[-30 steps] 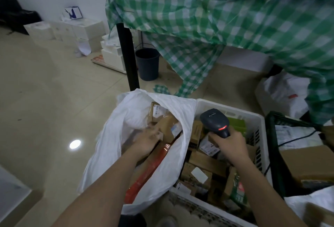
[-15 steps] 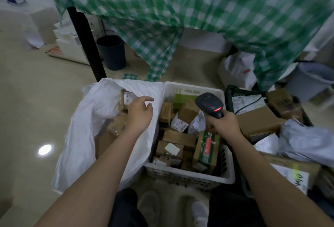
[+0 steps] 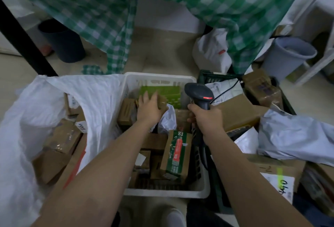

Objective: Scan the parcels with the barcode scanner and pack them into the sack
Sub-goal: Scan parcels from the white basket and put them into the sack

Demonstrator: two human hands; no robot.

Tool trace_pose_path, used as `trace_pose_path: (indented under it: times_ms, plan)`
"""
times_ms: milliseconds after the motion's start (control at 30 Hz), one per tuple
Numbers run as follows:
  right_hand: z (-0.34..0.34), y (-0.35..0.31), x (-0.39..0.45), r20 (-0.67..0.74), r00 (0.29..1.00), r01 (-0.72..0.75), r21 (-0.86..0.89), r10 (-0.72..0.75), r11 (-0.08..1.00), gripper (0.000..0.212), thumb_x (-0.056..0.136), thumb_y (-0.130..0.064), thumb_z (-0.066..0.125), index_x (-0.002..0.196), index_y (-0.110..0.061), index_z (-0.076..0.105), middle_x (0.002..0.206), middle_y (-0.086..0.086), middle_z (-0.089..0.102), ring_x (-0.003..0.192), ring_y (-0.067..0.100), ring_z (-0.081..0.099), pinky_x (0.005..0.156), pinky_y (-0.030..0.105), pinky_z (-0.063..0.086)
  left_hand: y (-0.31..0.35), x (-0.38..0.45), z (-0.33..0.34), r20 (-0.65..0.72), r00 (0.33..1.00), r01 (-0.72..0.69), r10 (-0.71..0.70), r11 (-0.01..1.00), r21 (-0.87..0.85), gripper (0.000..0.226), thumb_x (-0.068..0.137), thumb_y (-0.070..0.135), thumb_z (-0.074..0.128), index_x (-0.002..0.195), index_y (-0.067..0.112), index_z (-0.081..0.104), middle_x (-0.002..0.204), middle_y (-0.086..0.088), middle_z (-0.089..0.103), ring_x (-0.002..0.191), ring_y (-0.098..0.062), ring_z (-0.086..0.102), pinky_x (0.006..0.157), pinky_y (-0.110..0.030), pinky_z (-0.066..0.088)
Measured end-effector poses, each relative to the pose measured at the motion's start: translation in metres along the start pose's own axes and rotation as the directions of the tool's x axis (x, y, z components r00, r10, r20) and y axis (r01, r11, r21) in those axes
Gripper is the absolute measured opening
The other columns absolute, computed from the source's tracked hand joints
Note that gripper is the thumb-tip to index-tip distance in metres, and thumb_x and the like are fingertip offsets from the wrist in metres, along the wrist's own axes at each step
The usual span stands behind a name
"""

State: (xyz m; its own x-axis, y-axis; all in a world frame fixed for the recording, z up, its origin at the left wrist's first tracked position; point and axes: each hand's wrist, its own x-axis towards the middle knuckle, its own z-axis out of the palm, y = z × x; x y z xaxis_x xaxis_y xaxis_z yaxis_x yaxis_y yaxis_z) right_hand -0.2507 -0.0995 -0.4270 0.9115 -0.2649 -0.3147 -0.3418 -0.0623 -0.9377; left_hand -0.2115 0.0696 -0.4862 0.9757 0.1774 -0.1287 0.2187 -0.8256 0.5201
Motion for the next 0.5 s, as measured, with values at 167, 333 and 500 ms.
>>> trace_pose_path:
  times_ms: [167,333,500]
  plan:
    - [0.008,0.011,0.011,-0.011,0.999,-0.031,0.036,0.031,0.999,0.024,0.079,-0.015,0.072,0.067,-0.012,0.051,0.068,0.015,0.049,0.065,0.024,0.047,0.06,0.037,0.039,0.002,0.032,0.02,0.103,0.992,0.063,-0.079,0.986,0.154,0.086,0.083,0.065,0.056,0.151,0.027,0.019,0.161,-0.01,-0.001,0.146,-0.036,0.003,0.11,-0.05,0.028]
    - [0.01,0.012,0.011,0.002,1.0,0.002,0.006,-0.002,1.0,0.024,0.08,-0.015,0.071,0.069,-0.01,0.05,0.065,0.013,0.046,0.064,0.024,0.044,0.061,0.036,0.039,-0.003,0.026,0.022,-0.019,0.99,0.141,-0.141,0.97,0.198,0.064,0.087,0.056,0.056,0.142,0.029,0.035,0.139,-0.019,0.031,0.124,-0.044,0.034,0.093,-0.044,0.041]
    - [0.012,0.001,-0.003,0.037,0.999,0.037,-0.047,-0.036,0.998,0.024,0.083,-0.014,0.07,0.065,-0.011,0.053,0.051,0.002,0.048,0.037,0.008,0.05,0.057,0.033,0.041,-0.008,-0.002,-0.028,-0.075,0.985,0.15,-0.158,0.983,-0.103,0.073,0.083,0.058,0.061,0.146,0.035,0.031,0.143,-0.018,0.029,0.128,-0.044,0.033,0.105,-0.044,0.032]
